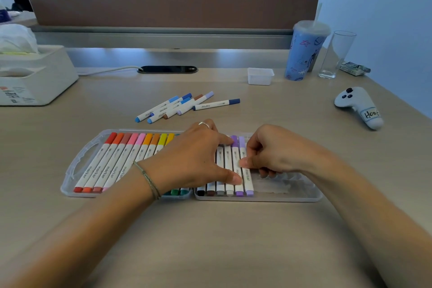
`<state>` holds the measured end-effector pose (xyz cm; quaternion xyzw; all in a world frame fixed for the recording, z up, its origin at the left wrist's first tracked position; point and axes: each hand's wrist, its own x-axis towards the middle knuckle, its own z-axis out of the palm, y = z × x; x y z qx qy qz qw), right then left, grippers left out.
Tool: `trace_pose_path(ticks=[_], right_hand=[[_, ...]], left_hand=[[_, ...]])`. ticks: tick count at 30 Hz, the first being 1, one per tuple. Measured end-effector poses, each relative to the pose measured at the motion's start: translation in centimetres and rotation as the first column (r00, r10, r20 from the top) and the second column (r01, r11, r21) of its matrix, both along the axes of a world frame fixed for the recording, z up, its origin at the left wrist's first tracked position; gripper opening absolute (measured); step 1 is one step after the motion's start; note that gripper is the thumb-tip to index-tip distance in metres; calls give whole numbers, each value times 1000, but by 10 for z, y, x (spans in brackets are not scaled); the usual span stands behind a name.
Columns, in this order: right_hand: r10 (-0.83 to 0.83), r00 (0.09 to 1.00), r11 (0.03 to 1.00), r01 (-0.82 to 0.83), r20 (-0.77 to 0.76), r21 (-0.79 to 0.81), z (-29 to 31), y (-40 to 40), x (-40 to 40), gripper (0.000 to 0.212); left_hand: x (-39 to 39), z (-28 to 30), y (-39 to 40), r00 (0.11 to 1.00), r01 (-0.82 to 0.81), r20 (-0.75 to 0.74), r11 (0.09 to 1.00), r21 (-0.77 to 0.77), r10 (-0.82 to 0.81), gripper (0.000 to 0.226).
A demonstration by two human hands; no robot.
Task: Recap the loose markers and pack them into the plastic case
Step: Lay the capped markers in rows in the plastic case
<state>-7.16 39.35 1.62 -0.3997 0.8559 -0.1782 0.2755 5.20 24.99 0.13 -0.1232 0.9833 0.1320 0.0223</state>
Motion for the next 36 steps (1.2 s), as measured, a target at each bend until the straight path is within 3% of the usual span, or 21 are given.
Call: trace_pose_path(ticks=[8,12,15,20,30,33,36], right_hand=[[45,994,999,-46,-103,-3,-2,0,-1,27],[-35,981,976,-7,-188,-217,-1,-9,-11,38],[-32,981,962,-22,-192,-274,1,-27,-16,34],[-35,991,941,-12,-131,-338,2,-49,-26,29],[-73,997,892,66,1,-447,-10,-46,-29,29],[-88,996,880,89,23,-466,-10,-46,-32,29],[-93,995,877,100,40,-471,-12,-46,-35,28]], left_hand=[[1,3,1,999,45,17,998,-37,-44,76],[-11,12,-19,984,-44,-165,995,91,59,29],[-29,10,-53,929,-206,-313,979,13,199,14],[-60,4,-95,894,-395,-285,909,-135,346,10],[-84,-9,-115,929,-368,-185,842,-394,320,28],[-84,-9,-116,937,-346,-180,856,-383,298,25],[-81,-7,-120,927,-363,-184,907,-213,327,24]])
